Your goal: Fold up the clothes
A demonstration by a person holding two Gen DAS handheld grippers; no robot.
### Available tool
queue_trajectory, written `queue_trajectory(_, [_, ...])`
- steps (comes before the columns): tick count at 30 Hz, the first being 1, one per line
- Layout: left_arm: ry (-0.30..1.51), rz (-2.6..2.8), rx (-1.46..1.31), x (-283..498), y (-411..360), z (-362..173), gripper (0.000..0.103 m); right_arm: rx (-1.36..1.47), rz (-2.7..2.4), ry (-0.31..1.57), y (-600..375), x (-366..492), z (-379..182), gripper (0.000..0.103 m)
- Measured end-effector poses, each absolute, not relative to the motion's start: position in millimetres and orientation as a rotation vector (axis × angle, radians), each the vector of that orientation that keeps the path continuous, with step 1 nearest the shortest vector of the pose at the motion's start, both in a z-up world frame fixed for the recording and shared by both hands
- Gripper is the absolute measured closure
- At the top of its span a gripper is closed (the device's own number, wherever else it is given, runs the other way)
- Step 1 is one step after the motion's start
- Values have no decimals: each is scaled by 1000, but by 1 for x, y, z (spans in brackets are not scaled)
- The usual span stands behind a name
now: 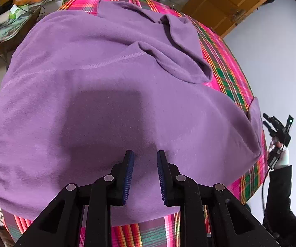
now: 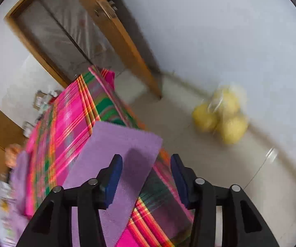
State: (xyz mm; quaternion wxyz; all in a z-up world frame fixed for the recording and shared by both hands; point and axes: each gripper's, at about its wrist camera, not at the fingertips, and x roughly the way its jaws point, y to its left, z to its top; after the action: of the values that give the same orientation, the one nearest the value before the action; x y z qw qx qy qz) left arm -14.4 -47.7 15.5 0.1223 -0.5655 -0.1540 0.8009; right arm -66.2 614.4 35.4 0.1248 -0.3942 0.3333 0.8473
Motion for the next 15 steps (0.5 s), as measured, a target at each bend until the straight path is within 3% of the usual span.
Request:
queue_trajectory(4, [-455, 2348, -1652, -13, -49, 16, 80, -1165, 2486, 1134, 621, -82, 20, 54])
queue_trajectory(7, [-471, 2358, -1657, -13, -51, 16, 80, -1122, 2499, 1140, 618, -87, 25, 80])
queue_trajectory(8, [-477, 2359, -1658, -13, -51, 15, 80, -1098, 2498, 1107, 616, -85, 29, 100])
queue_trajectory(15, [-472, 2347, -1655, -13, -45, 15, 80, -867, 2539, 1020, 627, -33, 92, 100])
